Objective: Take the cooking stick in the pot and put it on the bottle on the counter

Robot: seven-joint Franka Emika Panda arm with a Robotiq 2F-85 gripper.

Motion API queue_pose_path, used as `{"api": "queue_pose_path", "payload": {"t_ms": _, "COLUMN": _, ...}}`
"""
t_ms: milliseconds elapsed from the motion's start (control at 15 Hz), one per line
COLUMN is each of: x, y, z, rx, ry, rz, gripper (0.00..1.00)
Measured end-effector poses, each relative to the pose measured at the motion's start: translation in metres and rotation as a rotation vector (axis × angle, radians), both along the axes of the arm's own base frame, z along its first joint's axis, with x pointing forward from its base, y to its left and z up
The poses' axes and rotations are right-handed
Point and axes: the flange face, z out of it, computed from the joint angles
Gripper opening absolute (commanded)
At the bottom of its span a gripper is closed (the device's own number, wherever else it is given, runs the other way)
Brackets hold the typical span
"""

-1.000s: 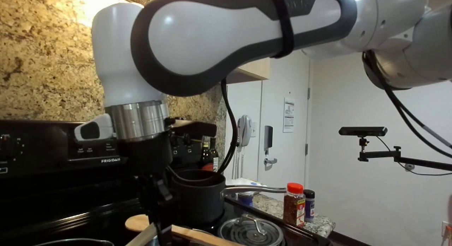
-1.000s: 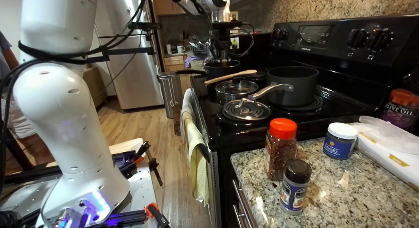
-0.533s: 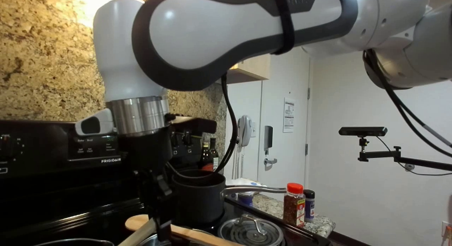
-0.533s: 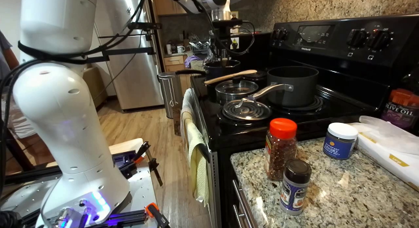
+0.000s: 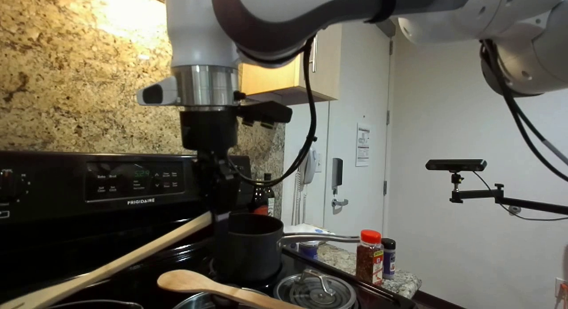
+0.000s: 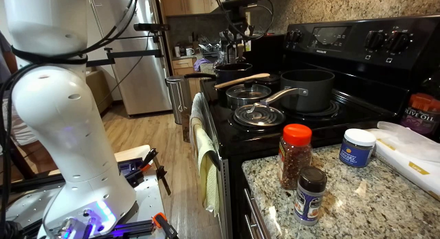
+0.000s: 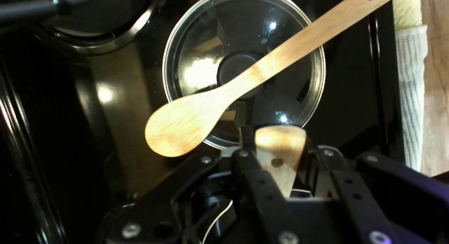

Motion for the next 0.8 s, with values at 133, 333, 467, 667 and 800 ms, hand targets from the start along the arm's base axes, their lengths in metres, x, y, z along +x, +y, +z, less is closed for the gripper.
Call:
{"api": "queue_pose_path", "payload": {"t_ms": 133, "x": -0.009, "y": -0.017, "z": 0.013, "rx": 0.007, "ry": -0.023, "rz": -0.048, "gripper": 0.07}}
{"api": "queue_pose_path", "payload": {"t_ms": 333, "x": -0.030, "y": -0.048, "z": 0.022, "rx": 0.044, "ry": -0.049, "rz": -0.140, "gripper": 0.07}}
{"api": "queue_pose_path", "payload": {"t_ms": 467, "x": -0.047, "y": -0.073, "z": 0.023, "rx": 0.081, "ry": -0.056, "rz": -0.212, "gripper": 0.07}}
{"api": "queue_pose_path", "payload": {"t_ms": 667, "x": -0.073, "y": -0.115, "z": 0.019, "rx": 0.153, "ry": -0.070, "rz": -0.335, "gripper": 0.07}}
{"api": "queue_pose_path", "payload": {"t_ms": 800, "x": -0.091, "y": -0.144, "z": 0.010, "rx": 0.199, "ry": -0.079, "rz": -0.410, "gripper": 0.07}}
